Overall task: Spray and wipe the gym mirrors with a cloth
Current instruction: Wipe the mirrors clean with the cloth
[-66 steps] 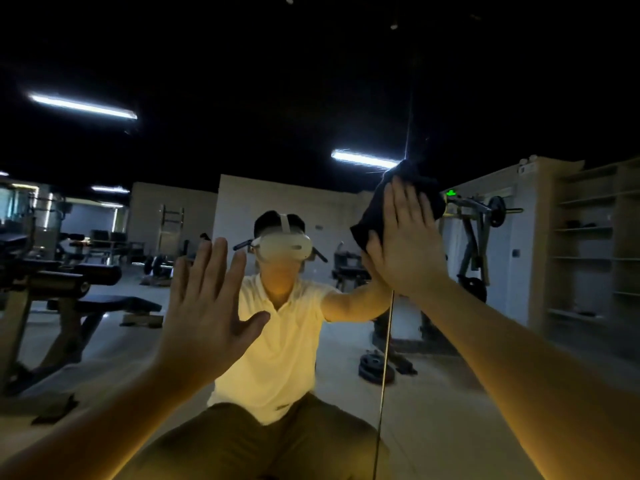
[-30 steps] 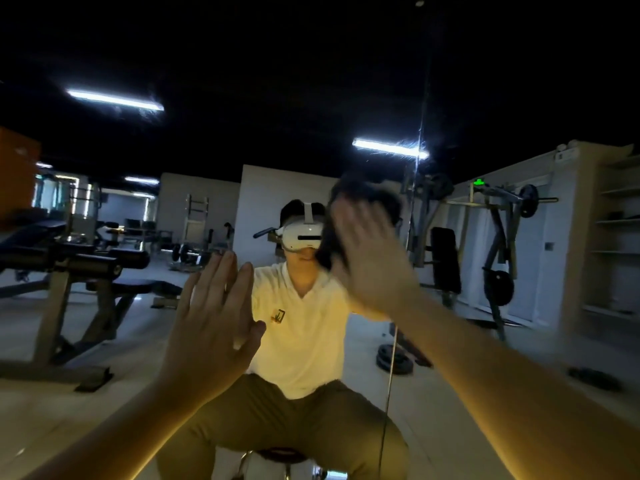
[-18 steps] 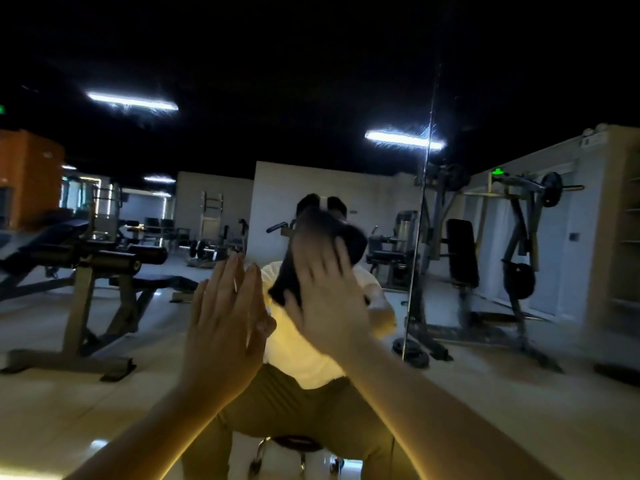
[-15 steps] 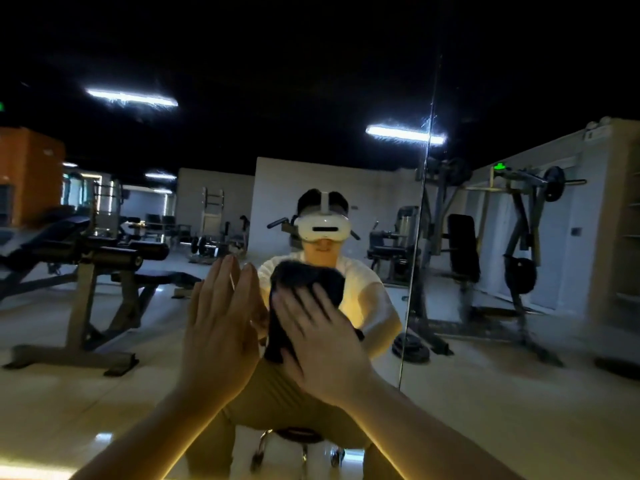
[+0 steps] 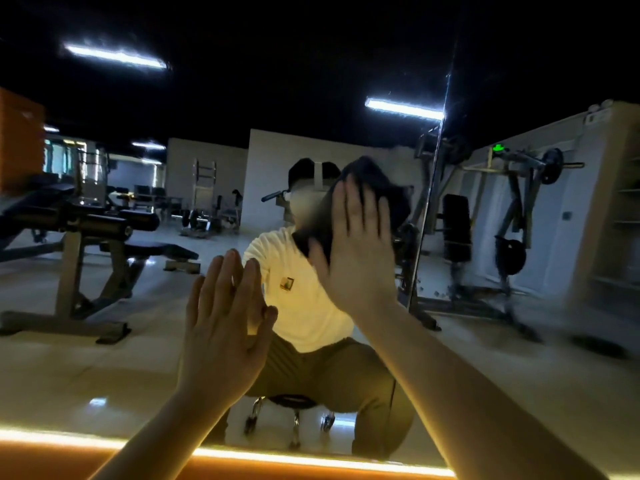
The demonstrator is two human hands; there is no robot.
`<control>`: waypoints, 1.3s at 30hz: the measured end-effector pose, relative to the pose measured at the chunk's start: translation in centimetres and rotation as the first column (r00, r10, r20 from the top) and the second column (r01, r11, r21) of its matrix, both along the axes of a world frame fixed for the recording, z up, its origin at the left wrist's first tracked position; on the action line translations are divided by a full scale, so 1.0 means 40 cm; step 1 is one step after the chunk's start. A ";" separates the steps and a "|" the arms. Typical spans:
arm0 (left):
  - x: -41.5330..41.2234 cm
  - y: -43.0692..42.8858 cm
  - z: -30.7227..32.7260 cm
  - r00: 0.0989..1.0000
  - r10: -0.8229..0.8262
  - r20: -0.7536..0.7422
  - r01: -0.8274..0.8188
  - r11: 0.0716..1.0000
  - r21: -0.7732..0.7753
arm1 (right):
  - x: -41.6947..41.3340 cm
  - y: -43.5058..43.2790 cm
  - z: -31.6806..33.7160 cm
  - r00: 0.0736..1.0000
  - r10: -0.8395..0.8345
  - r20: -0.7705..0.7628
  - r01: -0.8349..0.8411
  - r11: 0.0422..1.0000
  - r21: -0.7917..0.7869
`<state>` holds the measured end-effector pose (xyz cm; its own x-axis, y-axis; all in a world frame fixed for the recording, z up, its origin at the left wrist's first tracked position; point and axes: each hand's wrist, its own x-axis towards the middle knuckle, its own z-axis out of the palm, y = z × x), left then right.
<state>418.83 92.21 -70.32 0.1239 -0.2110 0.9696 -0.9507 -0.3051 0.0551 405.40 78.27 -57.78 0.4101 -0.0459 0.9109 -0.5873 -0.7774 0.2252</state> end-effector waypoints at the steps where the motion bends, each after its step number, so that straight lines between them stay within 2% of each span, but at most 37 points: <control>1: -0.001 0.000 -0.007 1.000 -0.012 0.001 0.012 1.000 -0.008 | 0.008 0.009 -0.053 0.998 0.013 -0.063 -0.015 0.999 -0.031; 7: -0.023 0.006 -0.100 0.996 -0.054 -0.064 0.053 0.998 -0.016 | 0.012 0.034 -0.364 0.951 0.041 -0.307 -0.074 0.992 -0.098; 11: -0.033 0.009 -0.138 0.998 -0.044 -0.039 0.046 0.997 0.054 | -0.057 0.025 -0.563 0.823 -0.002 -0.568 -0.057 0.995 -0.086; 13: -0.037 0.012 -0.165 1.000 -0.017 -0.025 0.019 0.994 0.105 | -0.100 0.008 -0.605 0.788 -0.018 -0.616 -0.060 0.992 -0.107; 15: -0.039 0.015 -0.182 1.000 0.011 -0.014 -0.009 0.990 0.140 | -0.122 -0.010 -0.567 0.848 0.017 -0.530 -0.078 0.993 -0.093; 18: -0.046 0.016 -0.188 0.999 0.029 -0.033 -0.023 0.987 0.159 | -0.126 -0.027 -0.400 0.990 0.057 -0.126 -0.043 0.993 0.110; 19: -0.050 0.015 -0.188 0.999 0.033 -0.037 -0.027 0.986 0.162 | -0.129 -0.029 -0.346 0.999 0.045 -0.001 -0.044 0.984 0.173; 21: -0.053 0.011 -0.192 0.999 0.039 -0.034 -0.033 0.987 0.157 | -0.126 -0.028 -0.296 0.993 0.009 0.117 -0.033 0.978 0.206; 24: -0.051 0.008 -0.197 0.998 0.035 -0.058 -0.025 0.988 0.152 | -0.104 -0.010 -0.371 0.999 0.013 0.038 -0.019 0.986 0.163; 26: -0.049 0.005 -0.199 0.997 0.029 -0.066 -0.019 0.989 0.148 | -0.090 -0.001 -0.470 0.986 0.041 -0.162 -0.034 0.998 0.045; 28: -0.048 0.004 -0.203 0.998 0.012 -0.060 -0.004 0.991 0.137 | -0.094 0.003 -0.559 0.923 0.057 -0.380 -0.083 0.995 -0.053; 31: -0.046 0.002 -0.205 0.998 -0.005 -0.055 0.012 0.991 0.130 | -0.141 -0.012 -0.618 0.839 0.035 -0.542 -0.109 0.988 -0.105; 34: -0.049 -0.003 -0.206 0.999 -0.018 -0.050 0.024 0.994 0.107 | -0.218 -0.075 -0.619 0.837 -0.003 -0.547 -0.074 0.990 -0.118; 39: -0.063 -0.019 -0.204 0.998 -0.012 -0.065 0.017 0.997 0.072 | -0.300 -0.144 -0.563 0.952 -0.025 -0.306 0.010 0.999 -0.051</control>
<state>416.30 91.46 -78.48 0.1819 -0.2826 0.9418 -0.9502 -0.2969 0.0945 393.39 72.49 -80.28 0.6691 -0.0142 0.7430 -0.4974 -0.7514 0.4336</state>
